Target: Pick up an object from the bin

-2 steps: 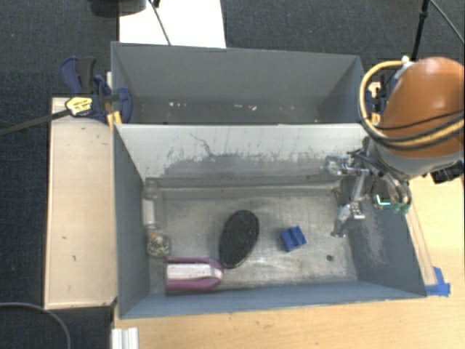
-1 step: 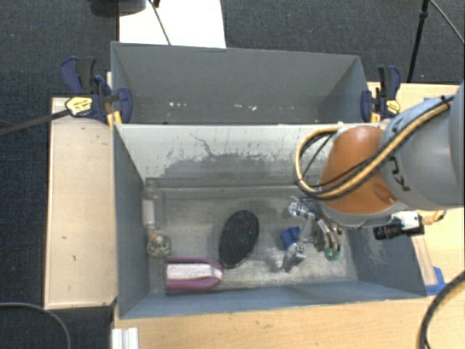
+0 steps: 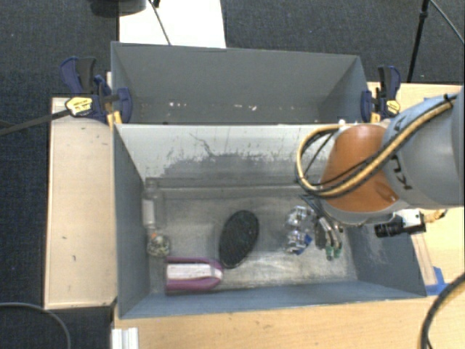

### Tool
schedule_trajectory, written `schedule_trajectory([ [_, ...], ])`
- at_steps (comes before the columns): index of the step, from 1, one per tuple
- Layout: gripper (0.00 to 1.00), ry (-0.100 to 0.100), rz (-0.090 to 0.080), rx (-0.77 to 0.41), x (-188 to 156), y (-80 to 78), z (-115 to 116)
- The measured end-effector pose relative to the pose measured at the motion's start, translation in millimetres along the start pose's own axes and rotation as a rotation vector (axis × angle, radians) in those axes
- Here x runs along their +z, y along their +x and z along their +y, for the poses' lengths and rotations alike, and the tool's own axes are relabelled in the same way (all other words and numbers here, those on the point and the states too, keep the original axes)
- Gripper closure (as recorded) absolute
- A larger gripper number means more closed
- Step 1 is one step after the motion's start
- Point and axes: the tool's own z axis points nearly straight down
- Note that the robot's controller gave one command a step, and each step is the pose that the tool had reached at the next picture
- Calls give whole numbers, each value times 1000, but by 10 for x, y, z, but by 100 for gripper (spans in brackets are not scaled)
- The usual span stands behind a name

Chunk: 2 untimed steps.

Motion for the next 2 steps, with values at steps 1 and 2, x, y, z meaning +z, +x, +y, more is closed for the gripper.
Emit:
schedule_trajectory([
  [1,100,0,3,-48,131,-35,62],
  [2,100,3,-9,-293,-997,-210,-827],
])
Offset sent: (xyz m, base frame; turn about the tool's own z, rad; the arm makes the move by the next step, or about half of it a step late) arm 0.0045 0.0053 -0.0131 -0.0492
